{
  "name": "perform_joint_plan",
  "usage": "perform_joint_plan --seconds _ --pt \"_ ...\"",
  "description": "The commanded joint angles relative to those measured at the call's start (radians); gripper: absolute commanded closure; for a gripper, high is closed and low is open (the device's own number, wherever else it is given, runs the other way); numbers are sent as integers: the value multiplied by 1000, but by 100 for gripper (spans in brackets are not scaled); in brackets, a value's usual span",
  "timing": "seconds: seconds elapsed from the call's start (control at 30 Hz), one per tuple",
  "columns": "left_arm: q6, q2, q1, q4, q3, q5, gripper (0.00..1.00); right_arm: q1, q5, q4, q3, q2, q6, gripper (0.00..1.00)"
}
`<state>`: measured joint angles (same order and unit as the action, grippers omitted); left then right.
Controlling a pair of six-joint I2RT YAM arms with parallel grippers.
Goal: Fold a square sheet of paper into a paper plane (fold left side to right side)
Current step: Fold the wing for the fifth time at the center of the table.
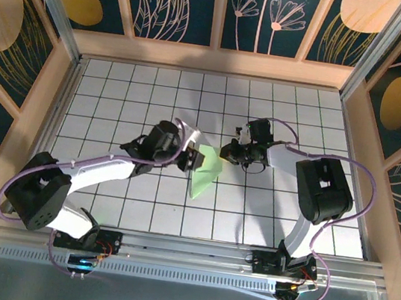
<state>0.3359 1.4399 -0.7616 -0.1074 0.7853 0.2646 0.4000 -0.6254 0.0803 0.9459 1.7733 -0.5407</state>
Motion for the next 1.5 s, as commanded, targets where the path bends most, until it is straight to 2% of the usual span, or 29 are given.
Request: perform_joint_plan --seconds 0.0,0.23,0.7,1.0,1.47 --pt "-29 13 -78 156 37 -172 59 -4 16 48 15 -39 -84 100" --pt "-15 160 -224 251 137 -325 55 0 40 63 21 -31 -102 100" --pt "15 361 -358 404 272 -537 51 4 63 82 38 -12 -112 100" --pt "38 385 -379 443 277 -654 53 4 64 85 34 -6 -119 100" --pt "69 398 -389 439 254 -718 66 7 78 98 40 2 -119 100"
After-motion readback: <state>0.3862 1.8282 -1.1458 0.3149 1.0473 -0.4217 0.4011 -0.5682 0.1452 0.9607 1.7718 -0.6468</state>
